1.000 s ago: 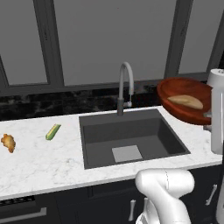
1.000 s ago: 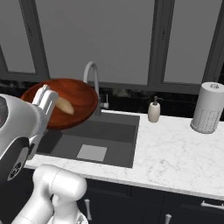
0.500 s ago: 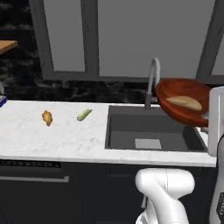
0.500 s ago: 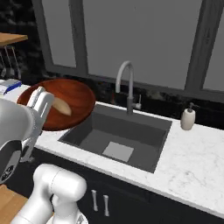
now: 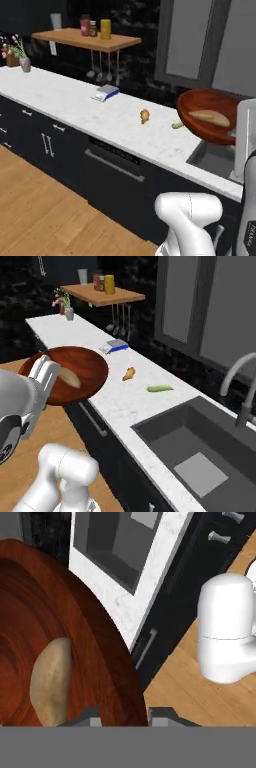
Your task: Pick the sweet potato from the sink and place it in the bowl. Then pick the bowl and place it in the microwave. Then close the microwave door and press the start button.
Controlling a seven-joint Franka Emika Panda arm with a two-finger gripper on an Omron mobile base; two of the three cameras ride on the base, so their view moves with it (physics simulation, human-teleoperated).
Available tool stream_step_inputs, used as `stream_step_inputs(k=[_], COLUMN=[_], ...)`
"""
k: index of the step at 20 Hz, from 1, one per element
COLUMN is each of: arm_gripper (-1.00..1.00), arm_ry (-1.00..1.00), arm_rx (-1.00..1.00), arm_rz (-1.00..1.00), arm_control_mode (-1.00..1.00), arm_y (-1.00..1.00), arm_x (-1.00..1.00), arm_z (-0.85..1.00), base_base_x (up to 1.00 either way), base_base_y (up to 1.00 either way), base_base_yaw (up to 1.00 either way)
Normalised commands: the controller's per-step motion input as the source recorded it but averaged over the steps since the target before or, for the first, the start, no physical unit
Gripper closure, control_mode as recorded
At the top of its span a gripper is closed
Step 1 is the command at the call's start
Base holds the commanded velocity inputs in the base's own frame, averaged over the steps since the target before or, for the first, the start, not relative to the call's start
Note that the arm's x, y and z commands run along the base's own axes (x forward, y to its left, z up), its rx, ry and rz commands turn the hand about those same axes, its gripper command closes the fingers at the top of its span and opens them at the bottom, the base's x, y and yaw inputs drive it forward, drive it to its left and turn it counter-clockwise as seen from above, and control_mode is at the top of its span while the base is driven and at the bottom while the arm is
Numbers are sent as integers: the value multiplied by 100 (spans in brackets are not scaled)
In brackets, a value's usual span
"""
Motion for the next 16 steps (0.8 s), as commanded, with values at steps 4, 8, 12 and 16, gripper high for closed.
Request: stream_step_inputs(k=[4, 8, 12, 16], arm_gripper=[100, 100, 100, 100], arm_ry=[0, 0, 0, 0], arm_rx=[0, 0, 0, 0], arm_rz=[0, 0, 0, 0], arm_control_mode=[100, 100, 100, 100], arm_y=[0, 0, 0, 0], arm_x=[0, 0, 0, 0], arm_z=[0, 0, 0, 0], base_base_x=[0, 0, 0, 0], base_base_y=[24, 17, 23, 20], base_base_yaw=[99, 100, 94, 93])
